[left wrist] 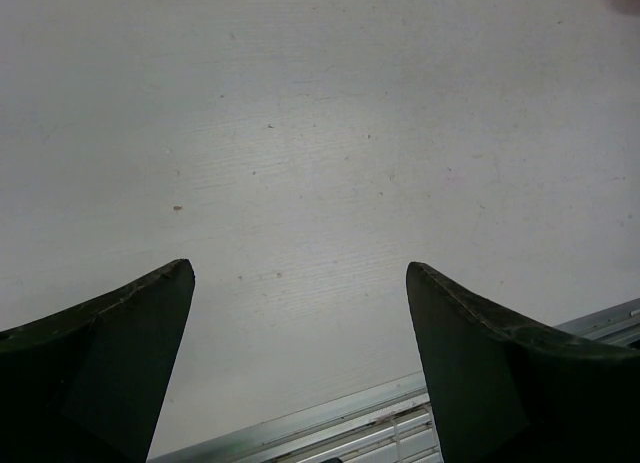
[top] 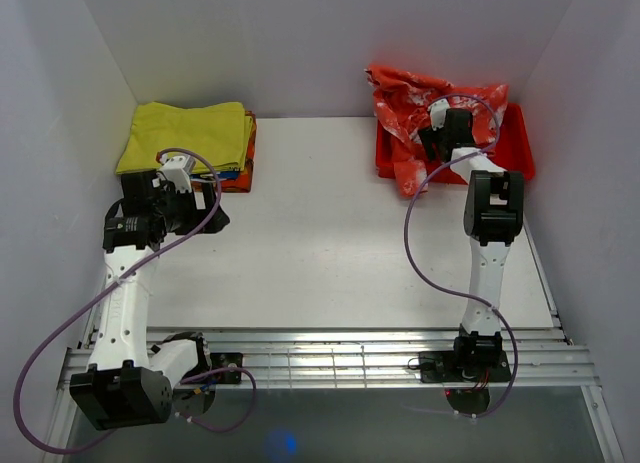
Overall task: Fold and stack the trousers
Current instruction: Grab the trousers from the pile, then move the trousers to the center of the board
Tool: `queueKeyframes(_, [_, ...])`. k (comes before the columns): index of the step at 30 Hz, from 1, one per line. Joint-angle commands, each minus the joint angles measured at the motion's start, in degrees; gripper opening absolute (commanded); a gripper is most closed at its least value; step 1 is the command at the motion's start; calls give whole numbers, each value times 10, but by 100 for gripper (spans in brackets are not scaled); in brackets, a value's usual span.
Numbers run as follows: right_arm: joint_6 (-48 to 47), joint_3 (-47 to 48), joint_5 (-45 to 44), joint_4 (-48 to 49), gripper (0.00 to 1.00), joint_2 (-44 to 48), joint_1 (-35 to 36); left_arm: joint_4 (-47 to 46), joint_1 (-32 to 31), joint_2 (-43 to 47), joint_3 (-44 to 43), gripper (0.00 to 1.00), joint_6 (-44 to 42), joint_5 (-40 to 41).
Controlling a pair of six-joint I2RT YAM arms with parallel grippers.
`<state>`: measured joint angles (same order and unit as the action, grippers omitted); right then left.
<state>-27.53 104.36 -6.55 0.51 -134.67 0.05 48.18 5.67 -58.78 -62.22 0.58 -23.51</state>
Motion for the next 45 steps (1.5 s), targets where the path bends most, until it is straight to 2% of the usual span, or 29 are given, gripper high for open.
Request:
queueKeyframes(1, [-52,34,-113,144,91,-43,-1,11,2,-1,-1,98,-4,-2])
queueKeyframes(2, [-58,38,-116,151,94,-48,-1,11,2,-3,2,98,-4,-2])
queueKeyframes(3, [-64,44,-120,156,85,-53,-1,11,2,-5,3,98,-4,-5])
queueKeyframes(4, [-67,54,-123,165,70,-61,-1,10,2,-5,3,98,-4,-5])
queueKeyframes(5, [-69,64,-124,165,49,-66,-1,10,2,-9,3,98,-4,-4])
queueKeyframes(7, [-70,94,-133,159,33,-80,-1,9,2,-13,2,98,-4,-3])
queueKeyframes(8, [-67,141,-136,140,18,-85,-1,9,2,-19,-2,98,-4,-2])
queueKeyframes(9, [-61,168,-138,129,10,-89,-1,9,2,-20,-4,98,-4,-1])
queueKeyframes(10, [-50,212,-142,112,8,-89,-1,8,2,-22,-4,98,-4,0])
queueKeyframes(12, [-32,232,-137,107,8,-74,-1,7,2,-23,-8,98,-4,3])
queueKeyframes(18, [42,178,-109,141,8,88,-1,1,2,-21,-17,98,-4,14])
queueKeyframes(22, [100,161,-57,128,8,215,-1,1,2,-25,-19,98,-1,36])
queueKeyframes(26, [134,175,-20,97,8,268,-1,1,2,-33,-24,98,5,58])
queueKeyframes(30, [162,197,38,85,8,344,5,-2,2,-34,-26,98,15,45])
queueKeyframes(34, [184,209,113,65,8,411,36,-12,2,-34,-21,98,28,18])
queueKeyframes(37, [187,177,155,68,8,480,72,-19,2,-34,-19,98,36,2])
queueKeyframes(45, [208,125,185,39,8,589,202,-42,2,-30,-25,98,43,-43])
